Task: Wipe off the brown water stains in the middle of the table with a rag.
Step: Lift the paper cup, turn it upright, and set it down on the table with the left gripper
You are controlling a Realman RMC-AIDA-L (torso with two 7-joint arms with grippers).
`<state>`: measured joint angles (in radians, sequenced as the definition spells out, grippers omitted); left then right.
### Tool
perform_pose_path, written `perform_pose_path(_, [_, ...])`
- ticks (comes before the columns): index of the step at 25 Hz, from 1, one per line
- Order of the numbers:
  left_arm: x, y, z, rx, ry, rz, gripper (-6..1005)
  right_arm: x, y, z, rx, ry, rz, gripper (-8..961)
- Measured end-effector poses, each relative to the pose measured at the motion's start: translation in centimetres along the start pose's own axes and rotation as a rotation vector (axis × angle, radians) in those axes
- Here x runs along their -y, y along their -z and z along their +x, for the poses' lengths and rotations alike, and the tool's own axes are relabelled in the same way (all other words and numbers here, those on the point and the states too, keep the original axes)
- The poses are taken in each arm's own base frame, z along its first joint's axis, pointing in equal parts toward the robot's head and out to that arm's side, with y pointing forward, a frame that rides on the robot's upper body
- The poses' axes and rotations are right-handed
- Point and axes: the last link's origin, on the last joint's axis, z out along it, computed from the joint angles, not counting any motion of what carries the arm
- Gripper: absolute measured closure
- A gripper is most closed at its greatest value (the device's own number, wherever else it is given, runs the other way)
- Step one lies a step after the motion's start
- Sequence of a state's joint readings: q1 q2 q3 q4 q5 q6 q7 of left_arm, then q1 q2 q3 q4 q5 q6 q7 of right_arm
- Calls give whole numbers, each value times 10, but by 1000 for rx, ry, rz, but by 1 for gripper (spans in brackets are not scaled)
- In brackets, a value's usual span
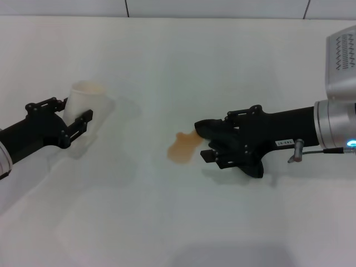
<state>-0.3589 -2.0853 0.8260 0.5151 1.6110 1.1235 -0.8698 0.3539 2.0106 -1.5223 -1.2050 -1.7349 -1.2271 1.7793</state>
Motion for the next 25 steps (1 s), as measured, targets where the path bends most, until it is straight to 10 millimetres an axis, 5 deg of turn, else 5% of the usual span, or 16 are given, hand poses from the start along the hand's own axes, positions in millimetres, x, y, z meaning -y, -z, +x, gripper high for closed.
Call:
perform_pose_path(13, [-11,1,-12,59,-52,-34,552,-4,-7,0,-7,12,-8,265])
perform_pose_path(19, [-26,18,-25,90,-103,-35,475,-10,-14,-1,-19,34,-18,265])
perform_pose_path(25, [-28,42,-19,41,-113,29,190,-16,-16,-8,-12,59,-32,265])
